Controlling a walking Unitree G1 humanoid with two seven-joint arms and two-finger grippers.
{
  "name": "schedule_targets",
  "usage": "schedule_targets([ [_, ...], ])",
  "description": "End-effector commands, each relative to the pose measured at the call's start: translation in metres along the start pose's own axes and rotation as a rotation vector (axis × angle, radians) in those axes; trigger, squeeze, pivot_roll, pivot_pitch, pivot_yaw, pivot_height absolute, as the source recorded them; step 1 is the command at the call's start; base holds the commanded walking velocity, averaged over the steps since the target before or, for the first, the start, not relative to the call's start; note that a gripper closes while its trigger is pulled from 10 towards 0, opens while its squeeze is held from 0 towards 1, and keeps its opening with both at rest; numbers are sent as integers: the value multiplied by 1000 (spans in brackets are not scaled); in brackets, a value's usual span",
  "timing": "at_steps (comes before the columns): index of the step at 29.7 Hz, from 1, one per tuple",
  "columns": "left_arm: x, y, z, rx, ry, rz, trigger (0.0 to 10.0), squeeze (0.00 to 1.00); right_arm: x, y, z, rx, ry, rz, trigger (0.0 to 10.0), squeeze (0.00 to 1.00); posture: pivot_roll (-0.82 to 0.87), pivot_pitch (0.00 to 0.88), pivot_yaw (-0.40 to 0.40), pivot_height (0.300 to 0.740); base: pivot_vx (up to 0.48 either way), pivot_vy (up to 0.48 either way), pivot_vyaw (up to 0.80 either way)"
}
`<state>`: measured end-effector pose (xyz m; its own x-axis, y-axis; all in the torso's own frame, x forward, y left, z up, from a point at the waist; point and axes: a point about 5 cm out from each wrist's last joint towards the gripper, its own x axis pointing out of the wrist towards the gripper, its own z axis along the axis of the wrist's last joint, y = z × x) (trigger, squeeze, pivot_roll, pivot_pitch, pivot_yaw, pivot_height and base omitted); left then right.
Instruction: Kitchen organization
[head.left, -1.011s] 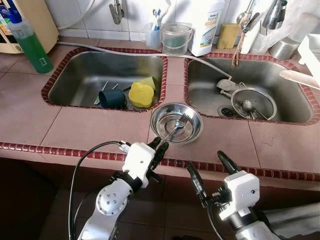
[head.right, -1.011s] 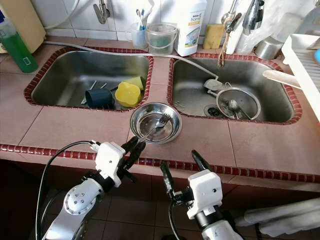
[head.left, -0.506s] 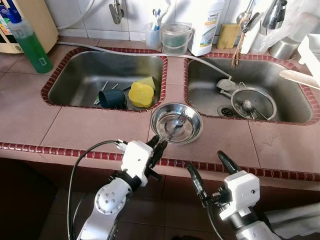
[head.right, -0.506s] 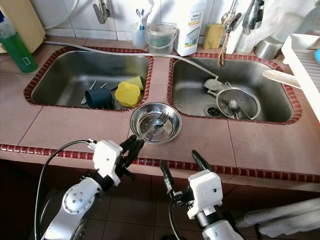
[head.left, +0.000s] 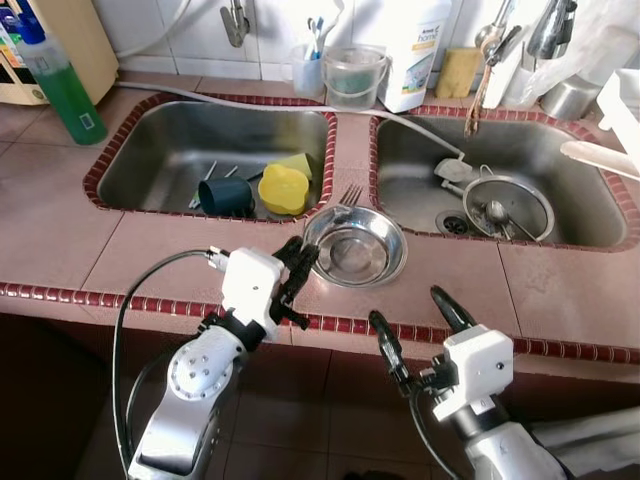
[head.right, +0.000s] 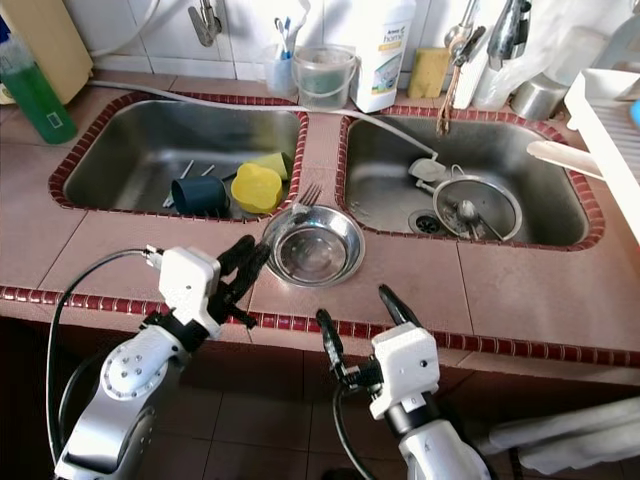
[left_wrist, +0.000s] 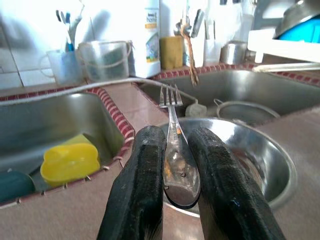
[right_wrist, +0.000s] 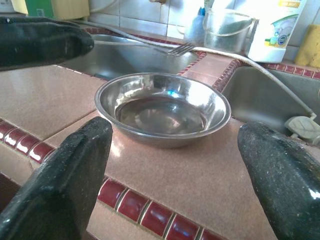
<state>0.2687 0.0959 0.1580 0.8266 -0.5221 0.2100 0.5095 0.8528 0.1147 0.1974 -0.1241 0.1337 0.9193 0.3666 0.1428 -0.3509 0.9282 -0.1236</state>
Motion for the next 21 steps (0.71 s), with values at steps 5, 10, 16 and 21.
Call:
schedule_targets([
  [5, 6, 8, 12, -6, -29, 26, 4745, 0, 13, -11, 4, 9, -48, -81, 10000, 0, -211, 95, -12, 740, 0, 0, 0],
  [10, 8, 12, 11, -27, -10, 42, 10000, 0, 22, -23, 10, 1, -89, -161, 10000, 0, -212, 82, -10, 740, 0, 0, 0],
  [16, 8, 14, 13, -37, -22, 52, 10000, 0, 31, -31, 13, -1, -121, -239, 10000, 0, -213, 66, -9, 740, 0, 0, 0],
  [21, 9, 18, 10, -28, -11, 64, 10000, 0, 37, -32, 16, 2, -147, -282, 10000, 0, -211, 52, -10, 740, 0, 0, 0],
])
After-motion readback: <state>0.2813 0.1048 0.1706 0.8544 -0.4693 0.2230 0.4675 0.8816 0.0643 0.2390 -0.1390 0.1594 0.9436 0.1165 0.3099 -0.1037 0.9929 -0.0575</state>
